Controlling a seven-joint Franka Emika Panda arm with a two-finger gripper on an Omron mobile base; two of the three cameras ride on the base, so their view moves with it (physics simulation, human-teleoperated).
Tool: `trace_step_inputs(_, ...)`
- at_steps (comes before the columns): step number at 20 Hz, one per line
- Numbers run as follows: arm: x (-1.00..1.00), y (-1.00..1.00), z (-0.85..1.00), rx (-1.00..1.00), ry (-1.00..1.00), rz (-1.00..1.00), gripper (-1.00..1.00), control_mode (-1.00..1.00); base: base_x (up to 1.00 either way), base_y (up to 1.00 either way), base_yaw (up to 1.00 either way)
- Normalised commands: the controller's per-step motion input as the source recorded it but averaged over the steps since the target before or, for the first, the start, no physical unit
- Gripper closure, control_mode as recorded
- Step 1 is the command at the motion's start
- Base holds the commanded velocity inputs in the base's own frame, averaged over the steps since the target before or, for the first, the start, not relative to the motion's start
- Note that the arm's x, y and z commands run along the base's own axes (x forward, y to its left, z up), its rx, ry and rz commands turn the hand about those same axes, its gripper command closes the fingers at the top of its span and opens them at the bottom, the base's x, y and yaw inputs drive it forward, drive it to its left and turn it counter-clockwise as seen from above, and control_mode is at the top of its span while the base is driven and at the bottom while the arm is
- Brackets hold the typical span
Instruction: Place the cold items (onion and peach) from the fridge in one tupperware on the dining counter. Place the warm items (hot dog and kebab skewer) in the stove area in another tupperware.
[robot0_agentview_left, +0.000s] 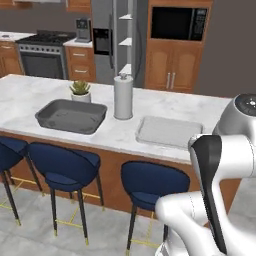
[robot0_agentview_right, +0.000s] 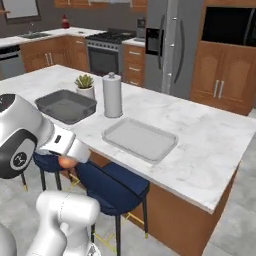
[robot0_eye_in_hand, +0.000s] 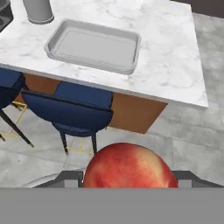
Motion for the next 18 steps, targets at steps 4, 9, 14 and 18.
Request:
trace_step_inputs(4, 0.00, 0.00, 0.00, 0.00, 0.00, 0.00, 1.00, 1.00, 0.52, 0.98, -0.64)
trace_step_inputs(9, 0.00, 0.00, 0.00, 0.00, 0.00, 0.00, 1.00, 1.00, 0.81, 0.49, -0.43)
trace_step_inputs(14, 0.00, 0.00, 0.00, 0.00, 0.00, 0.00, 1.00, 1.00, 1.00, 0.00, -0.07)
trace_step_inputs(18, 0.75, -0.09, -0.01, 0.10, 0.22, 0.00, 1.00, -1.00, 0.25, -0.01, 0.00)
